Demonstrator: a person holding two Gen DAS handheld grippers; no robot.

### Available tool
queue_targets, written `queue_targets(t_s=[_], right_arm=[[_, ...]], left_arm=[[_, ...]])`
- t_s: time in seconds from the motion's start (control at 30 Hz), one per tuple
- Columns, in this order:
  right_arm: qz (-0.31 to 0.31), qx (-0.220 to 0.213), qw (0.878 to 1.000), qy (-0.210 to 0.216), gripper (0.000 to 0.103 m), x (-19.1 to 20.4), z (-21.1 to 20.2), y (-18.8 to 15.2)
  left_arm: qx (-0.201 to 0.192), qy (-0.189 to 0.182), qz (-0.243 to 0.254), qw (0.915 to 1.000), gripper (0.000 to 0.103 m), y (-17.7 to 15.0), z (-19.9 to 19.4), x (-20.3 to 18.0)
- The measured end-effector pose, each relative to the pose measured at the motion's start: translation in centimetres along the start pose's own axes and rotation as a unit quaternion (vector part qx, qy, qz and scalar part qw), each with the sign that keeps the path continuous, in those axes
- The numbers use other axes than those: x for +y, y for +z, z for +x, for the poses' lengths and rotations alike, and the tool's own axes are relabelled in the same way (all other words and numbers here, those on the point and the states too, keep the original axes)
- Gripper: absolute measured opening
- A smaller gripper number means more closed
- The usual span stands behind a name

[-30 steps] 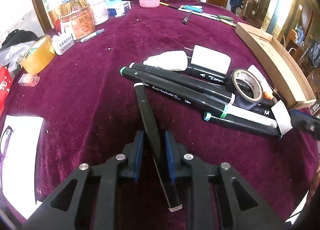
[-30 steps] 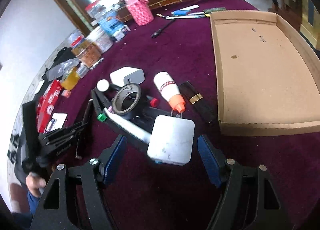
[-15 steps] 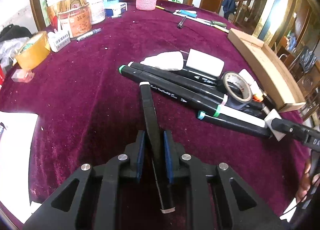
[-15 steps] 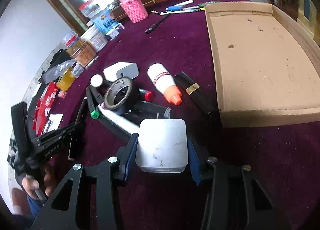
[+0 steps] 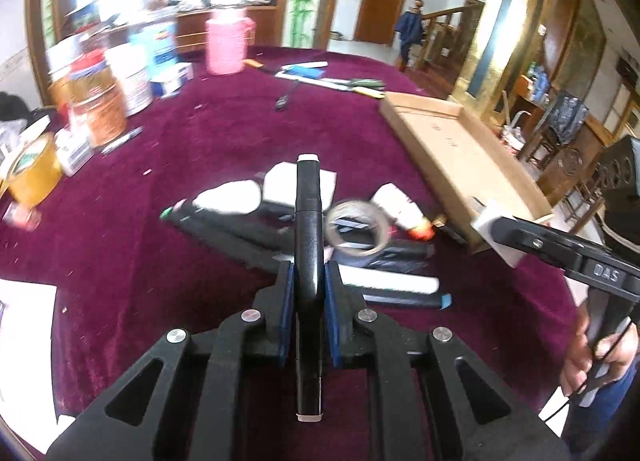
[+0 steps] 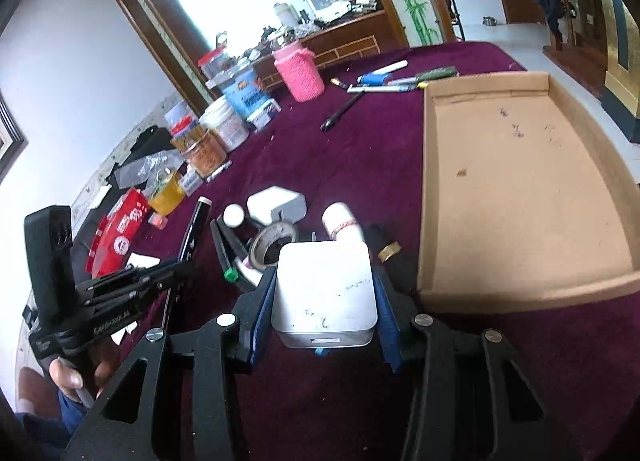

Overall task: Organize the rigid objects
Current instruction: 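Carry the marker and charger into the cardboard tray and release both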

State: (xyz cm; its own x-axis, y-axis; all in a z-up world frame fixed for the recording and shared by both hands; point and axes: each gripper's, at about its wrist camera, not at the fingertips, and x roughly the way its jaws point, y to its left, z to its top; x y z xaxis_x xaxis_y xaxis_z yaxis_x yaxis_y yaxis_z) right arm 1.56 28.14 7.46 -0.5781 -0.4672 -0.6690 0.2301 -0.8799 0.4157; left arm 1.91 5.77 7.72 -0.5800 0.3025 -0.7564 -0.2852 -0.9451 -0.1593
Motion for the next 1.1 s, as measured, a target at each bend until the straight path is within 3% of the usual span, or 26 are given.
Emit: queue_targets(t_s=[0.43, 0.67, 0.9, 1.1], right_arm=[[0.045, -0.067, 0.996, -0.024, 0.04, -5.1, -1.3, 9.1], [0.118, -0.056, 0.99, -0.055, 0.04, -11.3, 2.3, 14.7], [0.164, -0.034, 0.984, -0.054, 0.04, -16.6, 4.8, 15.4], [0.173, -0.011, 0.983, -0.063, 0.04, -18.2, 6.0, 15.0]], left_arm=[[-0.006, -0.069, 0.016, 0.9975, 0.012, 6.8, 2.0, -7.7], [0.019, -0.094, 0.008, 0.9954, 0.012, 11.5, 7.3, -11.8], [0.054, -0.096, -0.024, 0.9936, 0.012, 14.5, 13.8, -14.3], [0.097, -0.086, -0.039, 0.9908, 0.012, 14.6, 18.6, -14.8]])
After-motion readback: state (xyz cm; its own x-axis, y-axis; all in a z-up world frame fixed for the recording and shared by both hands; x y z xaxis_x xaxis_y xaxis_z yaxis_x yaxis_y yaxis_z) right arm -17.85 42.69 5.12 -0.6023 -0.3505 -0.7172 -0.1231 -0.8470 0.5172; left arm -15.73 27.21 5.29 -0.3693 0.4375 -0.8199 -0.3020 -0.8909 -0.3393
